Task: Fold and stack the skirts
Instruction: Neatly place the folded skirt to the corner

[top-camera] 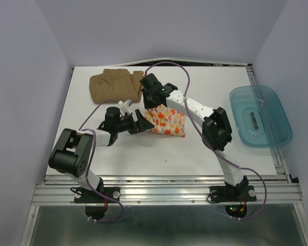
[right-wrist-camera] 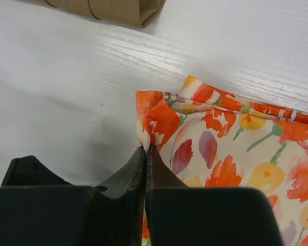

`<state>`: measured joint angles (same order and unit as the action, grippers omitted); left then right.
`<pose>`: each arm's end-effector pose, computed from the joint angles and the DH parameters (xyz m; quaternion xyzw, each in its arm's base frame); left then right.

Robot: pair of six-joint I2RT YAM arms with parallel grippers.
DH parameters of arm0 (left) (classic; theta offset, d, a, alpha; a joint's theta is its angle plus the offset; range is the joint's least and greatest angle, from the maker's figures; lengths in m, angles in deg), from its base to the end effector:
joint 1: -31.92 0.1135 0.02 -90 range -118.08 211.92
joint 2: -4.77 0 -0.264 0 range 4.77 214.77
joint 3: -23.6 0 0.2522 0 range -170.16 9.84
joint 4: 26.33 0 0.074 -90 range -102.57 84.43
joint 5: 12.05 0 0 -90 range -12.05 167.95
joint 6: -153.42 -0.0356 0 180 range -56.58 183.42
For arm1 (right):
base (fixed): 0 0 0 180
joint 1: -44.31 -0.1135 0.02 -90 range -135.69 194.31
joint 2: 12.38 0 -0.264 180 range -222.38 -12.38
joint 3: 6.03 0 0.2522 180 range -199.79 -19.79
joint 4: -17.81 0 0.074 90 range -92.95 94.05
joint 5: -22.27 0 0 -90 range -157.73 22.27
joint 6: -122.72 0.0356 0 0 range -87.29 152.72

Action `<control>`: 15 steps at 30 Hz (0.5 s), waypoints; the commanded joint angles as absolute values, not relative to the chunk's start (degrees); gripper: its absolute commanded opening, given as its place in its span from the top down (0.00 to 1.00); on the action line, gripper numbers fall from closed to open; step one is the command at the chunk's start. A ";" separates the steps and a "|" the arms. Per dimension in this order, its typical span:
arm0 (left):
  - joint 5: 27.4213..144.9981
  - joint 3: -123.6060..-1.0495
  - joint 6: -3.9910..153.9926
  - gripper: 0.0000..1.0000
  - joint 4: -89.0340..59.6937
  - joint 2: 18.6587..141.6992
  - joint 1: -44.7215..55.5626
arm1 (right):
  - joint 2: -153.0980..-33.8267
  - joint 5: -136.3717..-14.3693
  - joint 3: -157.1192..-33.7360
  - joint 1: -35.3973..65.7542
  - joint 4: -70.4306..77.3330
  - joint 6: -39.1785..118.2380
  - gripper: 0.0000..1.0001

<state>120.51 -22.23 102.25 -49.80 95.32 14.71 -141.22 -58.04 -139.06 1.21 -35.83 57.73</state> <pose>0.2748 -0.1103 0.1637 0.0570 0.7939 -0.5116 0.3237 0.3750 0.3427 0.2547 -0.1180 0.9277 0.1277 0.3304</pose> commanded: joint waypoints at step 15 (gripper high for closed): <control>114.34 -26.10 109.30 0.04 -63.54 105.40 12.41 | -139.56 -60.52 -140.55 2.21 -33.04 62.33 0.99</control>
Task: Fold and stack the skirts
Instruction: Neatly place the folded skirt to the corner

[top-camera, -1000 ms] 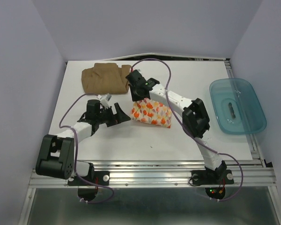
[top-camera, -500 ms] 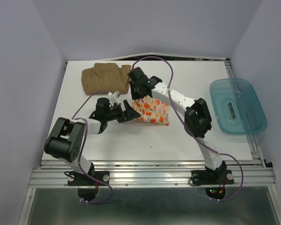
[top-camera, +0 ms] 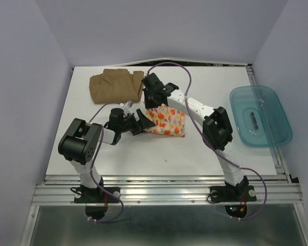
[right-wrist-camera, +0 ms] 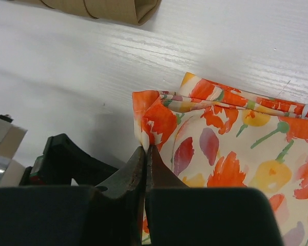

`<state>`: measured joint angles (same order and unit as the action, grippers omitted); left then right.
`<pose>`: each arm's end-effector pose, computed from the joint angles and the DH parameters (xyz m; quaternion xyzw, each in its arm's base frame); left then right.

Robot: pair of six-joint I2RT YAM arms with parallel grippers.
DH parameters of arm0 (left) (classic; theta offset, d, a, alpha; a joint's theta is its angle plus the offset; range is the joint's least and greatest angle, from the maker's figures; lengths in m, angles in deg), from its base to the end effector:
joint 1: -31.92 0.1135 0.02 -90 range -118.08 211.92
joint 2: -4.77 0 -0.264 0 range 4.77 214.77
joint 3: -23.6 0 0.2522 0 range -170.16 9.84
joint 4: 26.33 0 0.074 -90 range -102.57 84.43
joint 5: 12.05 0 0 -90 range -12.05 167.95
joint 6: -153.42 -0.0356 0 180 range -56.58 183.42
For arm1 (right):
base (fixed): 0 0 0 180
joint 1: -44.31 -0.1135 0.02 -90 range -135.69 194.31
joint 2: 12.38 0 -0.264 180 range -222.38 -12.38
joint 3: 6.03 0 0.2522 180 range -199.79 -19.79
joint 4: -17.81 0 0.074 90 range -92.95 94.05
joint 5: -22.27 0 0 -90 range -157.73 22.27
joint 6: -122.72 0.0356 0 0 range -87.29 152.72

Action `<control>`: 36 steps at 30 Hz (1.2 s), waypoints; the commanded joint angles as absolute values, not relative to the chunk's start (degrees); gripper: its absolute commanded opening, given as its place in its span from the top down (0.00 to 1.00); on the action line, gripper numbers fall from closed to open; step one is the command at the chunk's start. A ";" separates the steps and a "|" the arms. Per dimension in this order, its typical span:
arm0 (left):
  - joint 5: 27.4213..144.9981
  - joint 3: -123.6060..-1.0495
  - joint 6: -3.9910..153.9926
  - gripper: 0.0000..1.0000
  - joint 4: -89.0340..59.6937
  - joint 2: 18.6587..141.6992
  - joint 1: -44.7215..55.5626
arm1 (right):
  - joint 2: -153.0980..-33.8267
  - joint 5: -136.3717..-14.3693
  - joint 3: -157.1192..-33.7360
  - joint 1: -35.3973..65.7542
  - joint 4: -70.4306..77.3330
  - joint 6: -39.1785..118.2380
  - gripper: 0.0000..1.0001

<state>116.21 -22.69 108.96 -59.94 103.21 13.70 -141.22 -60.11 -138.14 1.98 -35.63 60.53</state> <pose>0.2877 -0.1179 0.1431 0.0048 0.7905 -0.5173 0.3280 0.3783 0.3382 0.2496 -0.0961 0.9335 0.1442 0.3141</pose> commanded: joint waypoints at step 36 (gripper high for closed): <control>84.89 -74.24 66.79 1.00 -8.89 117.71 9.07 | -131.04 -48.74 -137.24 18.36 -31.02 48.98 0.00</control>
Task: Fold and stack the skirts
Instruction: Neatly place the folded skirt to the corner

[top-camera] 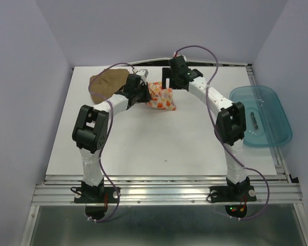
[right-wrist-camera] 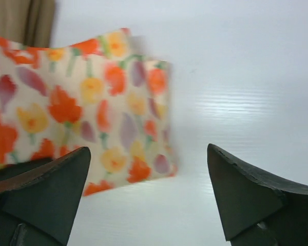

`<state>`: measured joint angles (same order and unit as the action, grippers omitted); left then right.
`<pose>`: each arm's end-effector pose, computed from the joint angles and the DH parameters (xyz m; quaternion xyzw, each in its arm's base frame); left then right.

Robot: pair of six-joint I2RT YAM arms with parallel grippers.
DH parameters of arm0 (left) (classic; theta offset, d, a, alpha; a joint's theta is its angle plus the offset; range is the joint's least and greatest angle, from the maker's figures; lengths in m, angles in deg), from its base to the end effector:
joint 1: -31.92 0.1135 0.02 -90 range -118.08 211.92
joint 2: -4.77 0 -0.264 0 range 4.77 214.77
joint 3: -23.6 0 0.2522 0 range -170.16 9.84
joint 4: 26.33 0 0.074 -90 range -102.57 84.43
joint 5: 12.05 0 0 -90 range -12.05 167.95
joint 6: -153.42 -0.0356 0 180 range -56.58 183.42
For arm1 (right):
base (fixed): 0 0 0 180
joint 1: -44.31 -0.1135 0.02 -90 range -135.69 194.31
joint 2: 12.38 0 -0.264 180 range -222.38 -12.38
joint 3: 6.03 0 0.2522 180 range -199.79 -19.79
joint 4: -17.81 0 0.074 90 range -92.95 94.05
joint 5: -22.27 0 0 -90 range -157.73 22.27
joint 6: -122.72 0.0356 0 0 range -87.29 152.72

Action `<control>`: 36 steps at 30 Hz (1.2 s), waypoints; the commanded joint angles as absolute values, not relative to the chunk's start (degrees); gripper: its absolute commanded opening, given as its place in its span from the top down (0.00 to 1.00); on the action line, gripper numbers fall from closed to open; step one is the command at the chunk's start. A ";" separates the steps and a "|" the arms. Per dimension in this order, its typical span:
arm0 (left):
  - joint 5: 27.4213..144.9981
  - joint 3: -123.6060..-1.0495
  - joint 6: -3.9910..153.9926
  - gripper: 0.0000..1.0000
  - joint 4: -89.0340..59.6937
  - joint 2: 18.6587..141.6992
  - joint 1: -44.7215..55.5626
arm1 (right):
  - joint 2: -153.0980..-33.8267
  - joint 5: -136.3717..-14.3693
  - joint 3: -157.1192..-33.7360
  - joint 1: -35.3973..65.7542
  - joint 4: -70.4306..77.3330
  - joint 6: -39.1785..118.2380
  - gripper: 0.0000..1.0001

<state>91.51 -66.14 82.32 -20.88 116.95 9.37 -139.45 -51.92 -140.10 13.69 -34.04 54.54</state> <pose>0.4112 -0.1798 0.2109 0.0880 0.8483 -0.2759 0.4433 0.4406 0.2495 0.2785 -0.0175 0.9160 0.0541 0.3972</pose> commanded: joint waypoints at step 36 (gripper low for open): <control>89.72 -98.00 41.62 1.00 4.05 118.33 23.91 | -122.95 -62.46 -117.88 23.30 -27.51 44.76 0.00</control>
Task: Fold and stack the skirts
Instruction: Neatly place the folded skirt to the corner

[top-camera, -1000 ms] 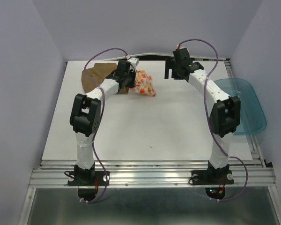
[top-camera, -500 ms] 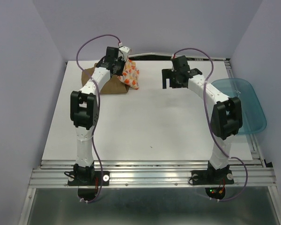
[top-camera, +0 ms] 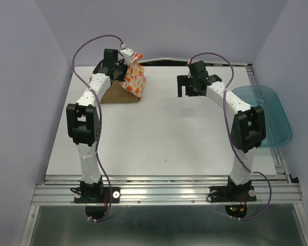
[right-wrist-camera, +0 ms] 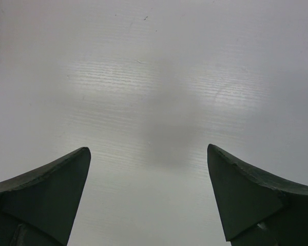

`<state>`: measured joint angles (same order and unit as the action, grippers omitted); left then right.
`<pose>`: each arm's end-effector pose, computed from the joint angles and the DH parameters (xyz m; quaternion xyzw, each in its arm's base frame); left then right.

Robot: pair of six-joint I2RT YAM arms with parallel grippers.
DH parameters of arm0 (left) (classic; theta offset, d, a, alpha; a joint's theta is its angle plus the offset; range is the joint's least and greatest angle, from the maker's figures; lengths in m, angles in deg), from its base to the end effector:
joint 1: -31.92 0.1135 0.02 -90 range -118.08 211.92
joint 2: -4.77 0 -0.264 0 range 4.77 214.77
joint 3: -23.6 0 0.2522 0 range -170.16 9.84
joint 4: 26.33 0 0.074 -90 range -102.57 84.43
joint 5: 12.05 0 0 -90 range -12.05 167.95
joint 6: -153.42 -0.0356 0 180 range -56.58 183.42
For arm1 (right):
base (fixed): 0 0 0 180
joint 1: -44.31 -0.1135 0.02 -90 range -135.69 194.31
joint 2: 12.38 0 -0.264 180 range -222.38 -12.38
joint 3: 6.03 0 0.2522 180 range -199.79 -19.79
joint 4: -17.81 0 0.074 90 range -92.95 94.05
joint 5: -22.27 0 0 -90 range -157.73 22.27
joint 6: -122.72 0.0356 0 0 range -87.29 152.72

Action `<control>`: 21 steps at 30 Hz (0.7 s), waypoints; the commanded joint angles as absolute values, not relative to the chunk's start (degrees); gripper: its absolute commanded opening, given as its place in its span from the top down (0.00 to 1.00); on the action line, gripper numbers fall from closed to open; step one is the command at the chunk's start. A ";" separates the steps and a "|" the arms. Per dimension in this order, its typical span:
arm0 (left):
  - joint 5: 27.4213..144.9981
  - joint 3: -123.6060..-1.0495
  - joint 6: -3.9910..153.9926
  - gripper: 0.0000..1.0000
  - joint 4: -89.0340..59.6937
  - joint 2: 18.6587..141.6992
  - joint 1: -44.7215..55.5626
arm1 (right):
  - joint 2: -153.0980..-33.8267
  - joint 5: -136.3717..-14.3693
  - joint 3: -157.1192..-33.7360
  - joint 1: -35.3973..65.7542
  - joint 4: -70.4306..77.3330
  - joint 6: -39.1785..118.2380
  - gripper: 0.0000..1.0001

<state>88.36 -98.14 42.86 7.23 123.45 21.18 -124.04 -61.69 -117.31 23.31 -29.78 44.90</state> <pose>0.4826 -0.0981 0.3032 0.2766 0.8204 -0.0362 0.4991 0.4148 0.1552 0.2759 -0.0528 0.9309 0.0551 0.3572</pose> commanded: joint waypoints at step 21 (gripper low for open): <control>102.64 -97.12 51.55 0.91 3.70 130.10 35.69 | -124.35 -63.86 -118.41 23.30 -28.56 44.49 0.00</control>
